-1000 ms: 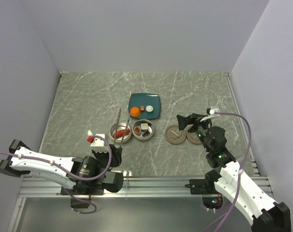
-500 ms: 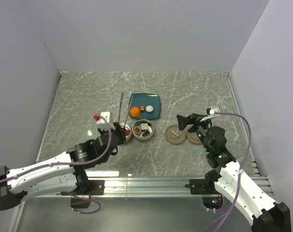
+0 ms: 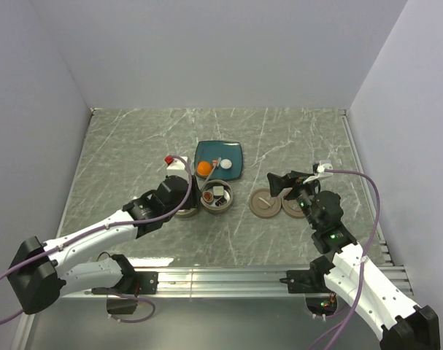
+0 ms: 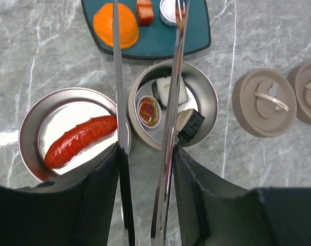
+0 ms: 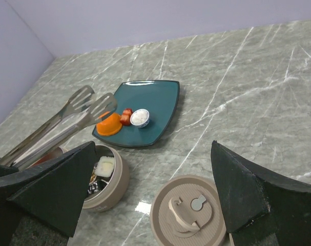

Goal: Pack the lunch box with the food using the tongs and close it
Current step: Pick up the food using the clamp

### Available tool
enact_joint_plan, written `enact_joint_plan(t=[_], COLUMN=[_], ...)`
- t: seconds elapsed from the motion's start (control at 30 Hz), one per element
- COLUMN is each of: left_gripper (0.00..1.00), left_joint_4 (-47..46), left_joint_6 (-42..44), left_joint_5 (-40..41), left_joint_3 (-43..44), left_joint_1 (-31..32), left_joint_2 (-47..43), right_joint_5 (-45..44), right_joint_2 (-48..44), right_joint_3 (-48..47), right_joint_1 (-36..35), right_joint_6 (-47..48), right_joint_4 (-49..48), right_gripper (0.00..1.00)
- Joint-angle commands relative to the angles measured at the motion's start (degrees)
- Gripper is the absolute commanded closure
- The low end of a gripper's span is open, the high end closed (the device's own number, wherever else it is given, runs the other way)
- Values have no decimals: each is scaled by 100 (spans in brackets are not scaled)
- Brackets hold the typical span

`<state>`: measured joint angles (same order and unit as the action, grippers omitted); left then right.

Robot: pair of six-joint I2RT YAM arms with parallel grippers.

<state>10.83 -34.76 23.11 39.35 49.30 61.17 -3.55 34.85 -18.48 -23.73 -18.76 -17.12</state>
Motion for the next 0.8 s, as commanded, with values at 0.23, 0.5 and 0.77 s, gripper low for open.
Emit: enact_joint_plan(t=[0.23, 0.5, 0.77], left_gripper=[53, 54, 54], left_joint_4=[-169, -116, 68], left_joint_6=[119, 128, 145], left_joint_5=[-325, -184, -114], left_joint_3=[160, 169, 318], left_joint_1=[-474, -483, -483], left_joint_2=[396, 475, 800], right_joint_5=[12, 21, 12], right_joint_2=[-84, -101, -128], right_joint_3=[-103, -103, -103], right_joint_1=[61, 52, 52], right_joint_6=[57, 48, 57], right_joint_4=[-151, -151, -133], right_gripper=[0, 0, 0])
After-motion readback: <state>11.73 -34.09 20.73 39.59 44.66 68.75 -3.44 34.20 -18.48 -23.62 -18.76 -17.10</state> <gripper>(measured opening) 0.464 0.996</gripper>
